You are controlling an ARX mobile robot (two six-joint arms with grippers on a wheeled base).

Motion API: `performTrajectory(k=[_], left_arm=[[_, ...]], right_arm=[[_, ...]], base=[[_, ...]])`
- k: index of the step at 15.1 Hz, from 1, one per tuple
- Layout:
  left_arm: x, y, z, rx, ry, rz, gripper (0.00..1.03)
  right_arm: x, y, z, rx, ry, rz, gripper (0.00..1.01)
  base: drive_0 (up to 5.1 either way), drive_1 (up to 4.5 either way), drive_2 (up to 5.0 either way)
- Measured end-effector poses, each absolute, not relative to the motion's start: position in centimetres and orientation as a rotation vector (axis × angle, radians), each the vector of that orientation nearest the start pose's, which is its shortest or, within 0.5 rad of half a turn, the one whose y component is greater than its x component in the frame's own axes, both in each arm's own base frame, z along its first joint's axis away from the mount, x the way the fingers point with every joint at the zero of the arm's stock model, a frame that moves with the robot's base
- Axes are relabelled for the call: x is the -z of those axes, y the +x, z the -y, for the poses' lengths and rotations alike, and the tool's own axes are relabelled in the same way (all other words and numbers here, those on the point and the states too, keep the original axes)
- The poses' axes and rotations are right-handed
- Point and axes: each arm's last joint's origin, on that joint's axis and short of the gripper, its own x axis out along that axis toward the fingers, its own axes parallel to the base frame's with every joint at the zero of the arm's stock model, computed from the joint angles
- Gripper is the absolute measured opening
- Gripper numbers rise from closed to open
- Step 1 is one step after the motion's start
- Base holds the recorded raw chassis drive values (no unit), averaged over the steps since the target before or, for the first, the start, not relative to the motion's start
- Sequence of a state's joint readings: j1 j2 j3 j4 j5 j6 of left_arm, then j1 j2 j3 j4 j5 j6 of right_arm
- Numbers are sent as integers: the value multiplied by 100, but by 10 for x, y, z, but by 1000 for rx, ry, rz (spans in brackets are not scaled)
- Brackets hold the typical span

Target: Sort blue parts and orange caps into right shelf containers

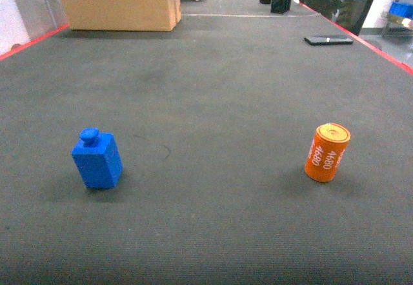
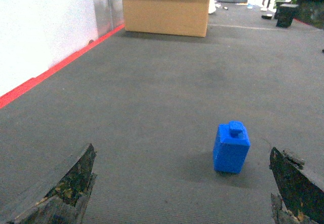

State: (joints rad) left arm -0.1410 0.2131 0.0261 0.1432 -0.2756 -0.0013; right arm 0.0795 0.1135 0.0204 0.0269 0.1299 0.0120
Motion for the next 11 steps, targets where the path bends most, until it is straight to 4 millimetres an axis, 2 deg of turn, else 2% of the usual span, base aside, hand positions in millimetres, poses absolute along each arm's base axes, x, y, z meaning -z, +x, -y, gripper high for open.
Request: performTrajectory(k=[2,3,5,7,9,11], left_arm=[[-176,144,14,-165,14,-46,98],[-184,168,17,-134,11,-27,98],[-191,223,33,-66,3,-11,98],[-166,267,52,-12,22,-123,98],[-142,296,60,-9,-2,-197,98],[-131,313,63,-5,-22,-228,98]], right_arm=[[-170,128,-16,23,16,-69,98],[-179,146,-20,15,34,-48,98],[-196,196,-37,-40,57,-2,98],[-176,247,-56,-70,47,-96,98],[-150,277,-70,-73,32,-189,98],[-132,297,-76,-69,36,-238,98]], base=[[0,0,0],[0,0,0],[0,0,0],[0,0,0],[0,0,0],[0,0,0]])
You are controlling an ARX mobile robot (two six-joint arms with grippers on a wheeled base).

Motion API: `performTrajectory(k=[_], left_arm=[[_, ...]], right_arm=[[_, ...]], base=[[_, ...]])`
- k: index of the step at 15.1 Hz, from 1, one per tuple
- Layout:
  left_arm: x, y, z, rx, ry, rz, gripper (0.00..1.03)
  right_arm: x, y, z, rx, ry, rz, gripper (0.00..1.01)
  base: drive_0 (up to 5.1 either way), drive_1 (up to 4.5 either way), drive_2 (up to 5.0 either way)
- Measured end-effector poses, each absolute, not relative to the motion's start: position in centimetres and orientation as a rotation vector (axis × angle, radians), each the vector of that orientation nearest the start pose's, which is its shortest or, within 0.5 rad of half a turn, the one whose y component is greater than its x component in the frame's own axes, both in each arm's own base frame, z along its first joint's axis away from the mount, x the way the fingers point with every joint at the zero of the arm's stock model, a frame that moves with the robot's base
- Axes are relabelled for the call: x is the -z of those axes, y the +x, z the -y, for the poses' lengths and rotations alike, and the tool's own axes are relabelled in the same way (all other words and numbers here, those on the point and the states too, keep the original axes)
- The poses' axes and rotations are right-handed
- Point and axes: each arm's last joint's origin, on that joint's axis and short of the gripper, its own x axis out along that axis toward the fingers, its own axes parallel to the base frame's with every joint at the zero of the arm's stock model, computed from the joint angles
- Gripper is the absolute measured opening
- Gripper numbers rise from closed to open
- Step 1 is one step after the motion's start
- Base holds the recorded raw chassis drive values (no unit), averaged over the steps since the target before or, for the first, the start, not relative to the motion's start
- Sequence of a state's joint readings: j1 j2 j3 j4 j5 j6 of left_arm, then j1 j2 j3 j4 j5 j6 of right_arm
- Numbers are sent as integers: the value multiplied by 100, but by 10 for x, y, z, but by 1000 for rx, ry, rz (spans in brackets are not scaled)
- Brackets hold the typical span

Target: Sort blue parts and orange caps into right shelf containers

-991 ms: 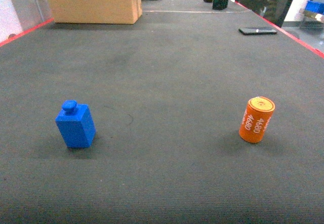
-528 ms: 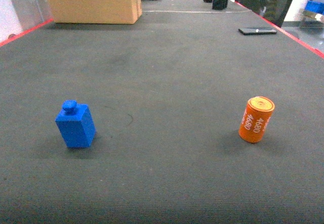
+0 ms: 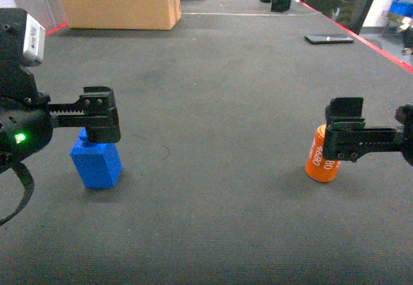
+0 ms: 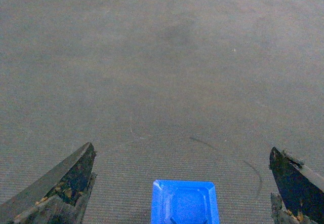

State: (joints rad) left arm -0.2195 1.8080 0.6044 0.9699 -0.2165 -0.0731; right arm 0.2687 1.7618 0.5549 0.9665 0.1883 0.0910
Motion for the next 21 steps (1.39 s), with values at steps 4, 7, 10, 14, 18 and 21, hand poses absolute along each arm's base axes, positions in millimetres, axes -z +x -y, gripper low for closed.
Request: performTrajectory(k=[4,7,10,14,18,21], left_arm=[[-105,330,66,-2,-23,-303,98],[-99,332,66,1,-27,-318,98],[-95,335,67,1,-30,-330,98],[-89,337,67,-1,-30,-340,98],[-73,342,68,-1,-25,-383,98],[-58,350,67,-4,-20,-425,98]], right_arm=[[-107,316,-82,-56,57,-286,98],[-101,320,-84,-52,58,-296,98],[-93,326,-86,-41,60,-299,98],[-88,330,-87,-40,60,-309,98],[-74,343,-90,-25,58,-329,98],[-59,360,-91,18,59,-314,98]], base=[[0,0,0],[0,0,0],[0,0,0],[0,0,0],[0,0,0],[0,0,0]])
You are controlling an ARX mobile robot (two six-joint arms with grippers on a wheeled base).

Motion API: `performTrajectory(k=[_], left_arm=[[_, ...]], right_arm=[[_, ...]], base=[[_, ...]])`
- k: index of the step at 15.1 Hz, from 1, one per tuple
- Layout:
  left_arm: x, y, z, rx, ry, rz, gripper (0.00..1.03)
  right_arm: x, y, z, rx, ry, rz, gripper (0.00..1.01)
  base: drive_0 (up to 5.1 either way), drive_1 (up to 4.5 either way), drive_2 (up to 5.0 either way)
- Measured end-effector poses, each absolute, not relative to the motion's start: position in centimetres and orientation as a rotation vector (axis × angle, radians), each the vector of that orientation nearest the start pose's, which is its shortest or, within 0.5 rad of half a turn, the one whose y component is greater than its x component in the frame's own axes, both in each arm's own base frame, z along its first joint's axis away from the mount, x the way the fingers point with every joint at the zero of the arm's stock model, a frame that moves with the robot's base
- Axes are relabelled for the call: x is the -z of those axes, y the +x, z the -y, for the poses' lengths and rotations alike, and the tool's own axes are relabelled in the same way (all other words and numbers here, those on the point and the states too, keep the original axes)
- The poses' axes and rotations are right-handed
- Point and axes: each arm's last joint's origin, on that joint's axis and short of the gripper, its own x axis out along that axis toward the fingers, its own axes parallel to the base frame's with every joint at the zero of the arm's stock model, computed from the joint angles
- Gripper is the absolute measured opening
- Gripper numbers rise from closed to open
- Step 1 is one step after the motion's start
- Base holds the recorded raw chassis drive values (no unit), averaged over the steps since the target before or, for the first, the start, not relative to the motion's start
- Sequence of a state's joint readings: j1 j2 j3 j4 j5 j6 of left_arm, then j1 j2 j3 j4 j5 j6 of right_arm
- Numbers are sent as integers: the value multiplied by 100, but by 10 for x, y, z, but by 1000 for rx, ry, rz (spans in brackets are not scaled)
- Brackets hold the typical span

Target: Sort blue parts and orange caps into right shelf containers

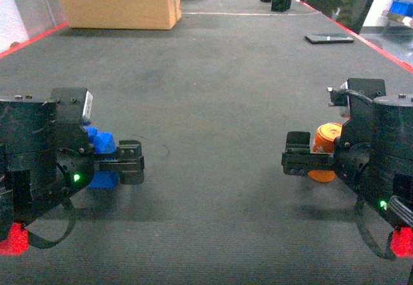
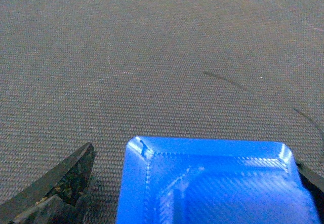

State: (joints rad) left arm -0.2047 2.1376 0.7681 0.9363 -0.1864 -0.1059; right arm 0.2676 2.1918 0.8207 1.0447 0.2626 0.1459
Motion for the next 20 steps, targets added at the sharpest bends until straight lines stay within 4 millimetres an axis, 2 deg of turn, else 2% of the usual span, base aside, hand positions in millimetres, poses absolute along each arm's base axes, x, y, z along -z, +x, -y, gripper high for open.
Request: performTrajectory(k=[1,2,3,4,5,6,10,14,16,18,20], left_arm=[[-55,353,65,-15,-19,-431,98],[-52,353,65,-18,-18,-437,72],[-53,353,64,-29,-24,-419,44],[-58,345,62,-57,-23,-367,42],[-101,322,57,-92,-46,-196,42],[-123,310,55,-101,-47,-119,42],[-141,294,53,-108,-48,-70,42],[-189,215,34,-210,-39,70,42],[-199,184,26,-256,-47,109,42],[-207,162,23,-269,-47,143,42],[-211,159,26,-272,-53,168,42]], right_arm=[[-55,365,-92,37,82,-290,88],[-51,364,-93,41,76,-308,60],[-52,364,-94,53,66,-296,42],[-60,354,-92,54,61,-265,42],[-99,324,-87,35,56,-151,42],[-118,308,-84,26,54,-96,42],[-133,290,-79,23,56,-57,42],[-170,199,-55,39,22,-7,42],[-185,166,-40,112,42,46,42],[-198,139,-33,133,66,117,42],[-210,132,-32,153,77,201,42]], base=[[0,0,0],[0,0,0],[0,0,0],[0,0,0],[0,0,0],[0,0,0],[0,0,0],[0,0,0],[0,0,0],[0,0,0],[0,0,0]])
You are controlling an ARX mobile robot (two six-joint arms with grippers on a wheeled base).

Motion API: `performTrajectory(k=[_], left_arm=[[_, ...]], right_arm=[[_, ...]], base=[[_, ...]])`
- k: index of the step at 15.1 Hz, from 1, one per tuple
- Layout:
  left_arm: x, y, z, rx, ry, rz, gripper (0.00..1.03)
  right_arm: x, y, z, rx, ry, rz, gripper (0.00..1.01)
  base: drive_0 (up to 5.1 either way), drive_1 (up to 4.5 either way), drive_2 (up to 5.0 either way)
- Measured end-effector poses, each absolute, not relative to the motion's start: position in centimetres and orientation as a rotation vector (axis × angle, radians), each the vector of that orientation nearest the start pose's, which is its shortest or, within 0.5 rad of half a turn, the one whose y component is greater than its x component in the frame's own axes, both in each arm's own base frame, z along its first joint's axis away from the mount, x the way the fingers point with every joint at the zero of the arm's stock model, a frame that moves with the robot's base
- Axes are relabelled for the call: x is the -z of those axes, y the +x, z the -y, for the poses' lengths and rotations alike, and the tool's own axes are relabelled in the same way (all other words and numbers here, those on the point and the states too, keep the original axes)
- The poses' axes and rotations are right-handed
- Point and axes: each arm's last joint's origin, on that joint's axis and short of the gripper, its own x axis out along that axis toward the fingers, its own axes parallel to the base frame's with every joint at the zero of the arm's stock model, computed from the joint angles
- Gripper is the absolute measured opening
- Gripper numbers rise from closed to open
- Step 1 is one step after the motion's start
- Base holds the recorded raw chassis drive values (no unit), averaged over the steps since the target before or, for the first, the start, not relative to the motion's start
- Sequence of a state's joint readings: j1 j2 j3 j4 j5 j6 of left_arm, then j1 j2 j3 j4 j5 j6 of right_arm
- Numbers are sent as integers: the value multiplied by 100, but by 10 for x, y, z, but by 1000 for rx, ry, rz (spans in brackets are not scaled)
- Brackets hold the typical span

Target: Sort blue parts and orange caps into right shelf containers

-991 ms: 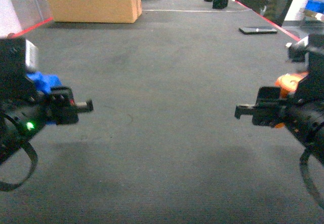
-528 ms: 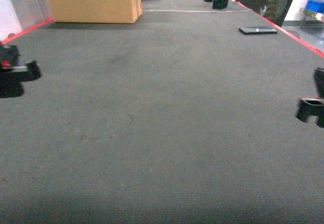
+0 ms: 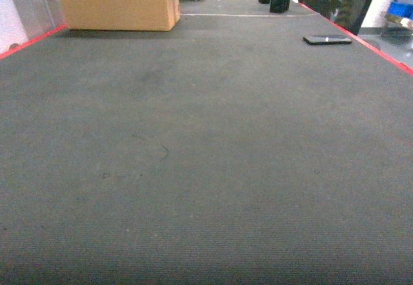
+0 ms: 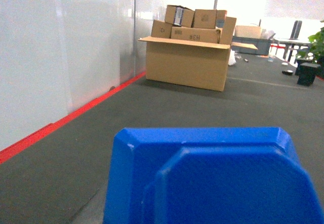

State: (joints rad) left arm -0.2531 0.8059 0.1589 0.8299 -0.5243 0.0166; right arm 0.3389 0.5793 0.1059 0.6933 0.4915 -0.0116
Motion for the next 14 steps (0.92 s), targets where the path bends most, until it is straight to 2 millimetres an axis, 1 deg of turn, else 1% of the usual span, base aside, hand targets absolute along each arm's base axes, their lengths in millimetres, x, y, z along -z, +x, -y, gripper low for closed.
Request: performTrajectory(k=[2,3,4,6,8,9,10,11,13,14], left_arm=[[-208,160,27,-271,-33,143,42],[-207,159,22,-180,3,54,42],[-206,154,19,-86,7,24,42],[-194,144,15,3,8,-4,42],[-185,138,11,-4,9,-23,42],[-183,134,4,7,7,-16,42],[-182,131,-1,-20,4,-6,42],[-182,129,-1,-13,4,-1,42],[-175,124,0,3,4,-16,42],[-175,122,0,-1,4,-11,42]], right_arm=[[-205,135,-33,145,47,150,42],[-204,133,-28,64,4,60,42],[-200,129,-23,26,-11,16,42],[-192,125,-17,6,-12,-4,42],[-185,121,-13,5,-12,-12,42],[-182,119,-11,3,-11,-10,42],[-181,117,-4,-12,-9,-5,42],[-179,116,1,23,-8,-5,42],[-176,113,0,-1,-7,-3,42],[-175,112,0,0,-7,-6,42]], base=[[0,0,0],[0,0,0],[0,0,0],[0,0,0],[0,0,0],[0,0,0],[0,0,0],[0,0,0],[0,0,0],[0,0,0]])
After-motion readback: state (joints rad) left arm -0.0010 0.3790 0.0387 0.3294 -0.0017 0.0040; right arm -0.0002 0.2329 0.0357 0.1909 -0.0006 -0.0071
